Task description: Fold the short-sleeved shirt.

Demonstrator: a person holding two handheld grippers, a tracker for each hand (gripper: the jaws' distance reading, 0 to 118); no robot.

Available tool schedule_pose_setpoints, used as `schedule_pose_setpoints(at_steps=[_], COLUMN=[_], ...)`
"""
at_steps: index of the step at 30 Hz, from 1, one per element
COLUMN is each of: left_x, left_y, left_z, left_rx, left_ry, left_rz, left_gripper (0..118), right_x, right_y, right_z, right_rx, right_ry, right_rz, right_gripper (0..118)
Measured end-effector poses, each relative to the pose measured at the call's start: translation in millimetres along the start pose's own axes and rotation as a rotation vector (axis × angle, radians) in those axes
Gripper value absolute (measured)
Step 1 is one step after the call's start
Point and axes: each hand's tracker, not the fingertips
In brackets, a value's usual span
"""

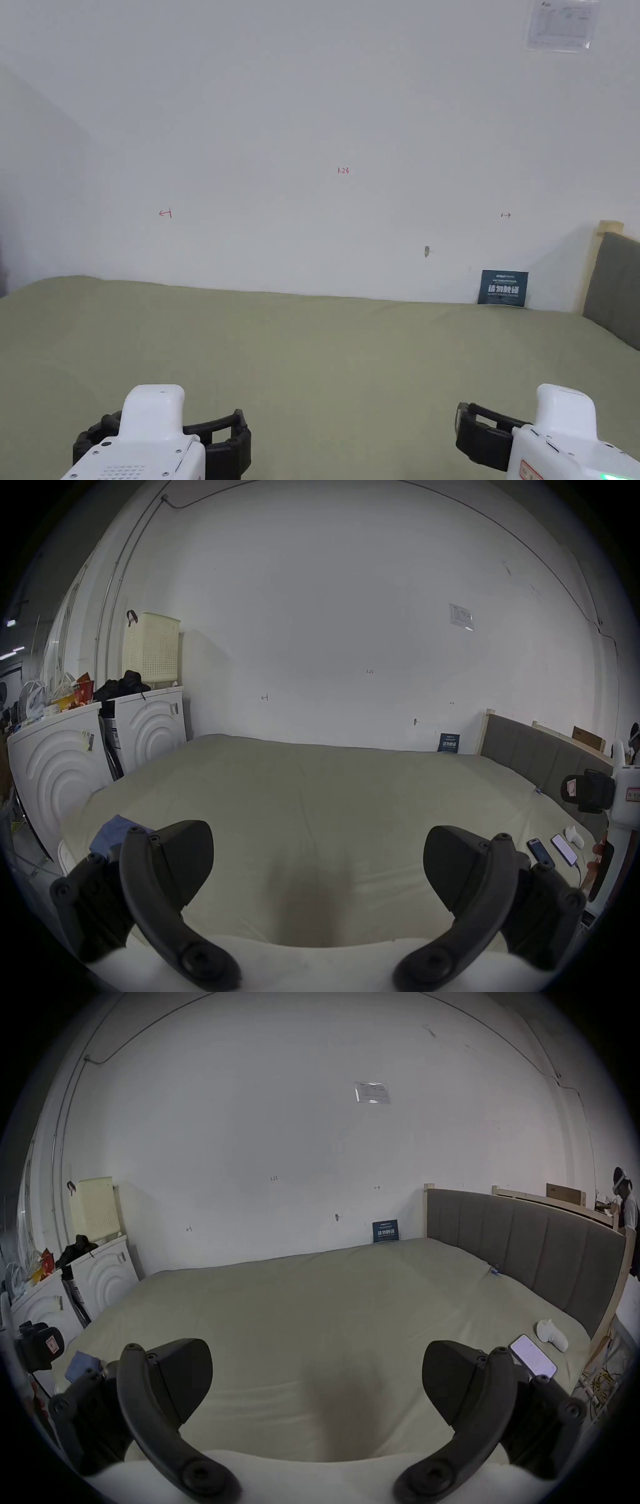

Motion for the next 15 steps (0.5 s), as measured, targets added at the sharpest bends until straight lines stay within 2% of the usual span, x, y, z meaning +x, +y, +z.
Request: schedule_pose_setpoints(at_steps=[6,8,10,13,15], left_x=[-1,-1,-1,-1,0], left_y=[-2,-3,-2,-2,-2], left_z=[0,0,0,0,1], left_rx=[-0.006,-0.006,-0.007,-0.009,-0.009], left_ry=[-0.006,0.002,0.002,-0.01,-0.015], left_rz=[0.013,0.012,0.021,0.043,0.041], left_gripper=[118,118,118,118,118], right_x=[-5,-10,-13,-15,-18], right_y=[-1,-3,-6,-8,-8], right_z=[1,0,0,1,2], right_rx=[-0.017,-0.026,-0.027,-0.047,-0.048], right_ry=[-0.011,-0.048,-0.025,0.049,0.047], right_rz=[0.01,0.067,0.072,0.028,0.034], right_gripper=[118,118,118,118,118])
